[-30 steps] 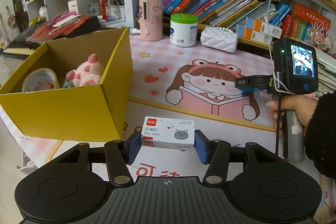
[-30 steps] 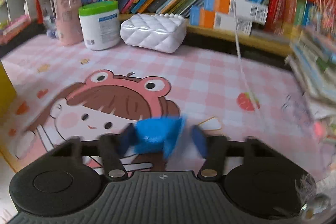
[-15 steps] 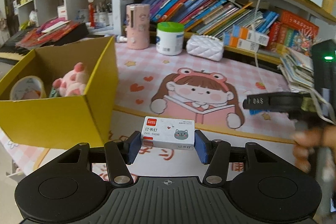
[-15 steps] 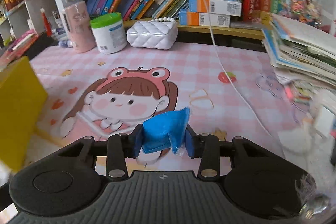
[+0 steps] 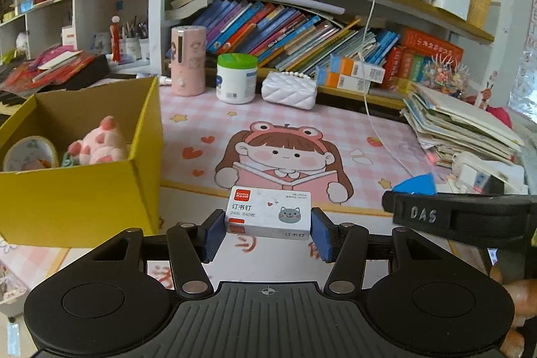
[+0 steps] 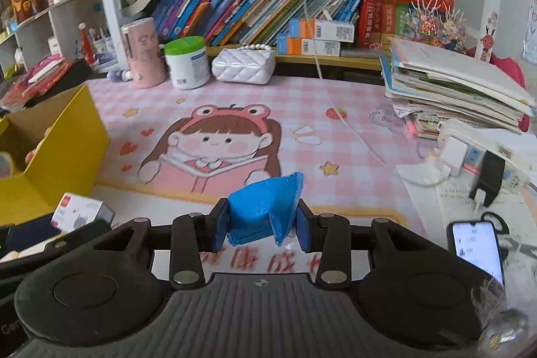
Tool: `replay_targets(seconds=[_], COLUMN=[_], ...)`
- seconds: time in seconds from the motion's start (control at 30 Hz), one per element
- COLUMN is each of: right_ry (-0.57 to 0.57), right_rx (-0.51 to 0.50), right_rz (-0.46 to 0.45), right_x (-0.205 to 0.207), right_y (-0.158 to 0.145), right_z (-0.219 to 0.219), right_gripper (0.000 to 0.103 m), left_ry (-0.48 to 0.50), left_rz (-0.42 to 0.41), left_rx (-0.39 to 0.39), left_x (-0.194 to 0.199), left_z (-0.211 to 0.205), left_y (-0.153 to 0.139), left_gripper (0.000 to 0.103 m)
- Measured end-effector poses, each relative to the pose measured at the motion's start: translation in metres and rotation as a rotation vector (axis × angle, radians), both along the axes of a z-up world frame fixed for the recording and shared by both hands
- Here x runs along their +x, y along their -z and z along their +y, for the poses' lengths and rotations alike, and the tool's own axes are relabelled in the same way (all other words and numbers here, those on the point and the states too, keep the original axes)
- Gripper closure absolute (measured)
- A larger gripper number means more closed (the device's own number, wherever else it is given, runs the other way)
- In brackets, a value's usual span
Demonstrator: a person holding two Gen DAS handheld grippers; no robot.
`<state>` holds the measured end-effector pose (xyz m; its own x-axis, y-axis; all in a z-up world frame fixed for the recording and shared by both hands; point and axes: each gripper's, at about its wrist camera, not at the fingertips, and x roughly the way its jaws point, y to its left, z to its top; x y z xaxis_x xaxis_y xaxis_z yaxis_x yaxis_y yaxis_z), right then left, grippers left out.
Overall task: Organize objects
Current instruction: 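Carry the staple box with the left tool while the right tool carries the blue item toward the box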
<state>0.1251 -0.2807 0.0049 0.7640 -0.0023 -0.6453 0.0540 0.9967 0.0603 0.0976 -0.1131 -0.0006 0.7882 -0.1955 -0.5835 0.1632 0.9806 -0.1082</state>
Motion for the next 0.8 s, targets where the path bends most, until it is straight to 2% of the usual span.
replay_targets(seconds=[0.2,0.6,0.8], right_ry=[-0.038,-0.145,-0.181], right_rx=[-0.02,-0.131,-0.115], right_rz=[0.022,0.033,0.036], right_x=[-0.029,-0.064,-0.089], right_y=[0.001,-0.006,0.003], right_z=[0.042,0.145,0.181], right_gripper=[0.066,0.065,0.065], left_ry=[-0.038,-0.244,-0.291], left_rz=[0.004,0.034,0.04], left_rx=[-0.008,0.015,0.049], left_x=[-0.026,-0.071,-0.091], left_z=[0.042,0.132,0.16], left_y=[0.0,0.005,0.008], left_gripper=[0.05,0.05,0.05])
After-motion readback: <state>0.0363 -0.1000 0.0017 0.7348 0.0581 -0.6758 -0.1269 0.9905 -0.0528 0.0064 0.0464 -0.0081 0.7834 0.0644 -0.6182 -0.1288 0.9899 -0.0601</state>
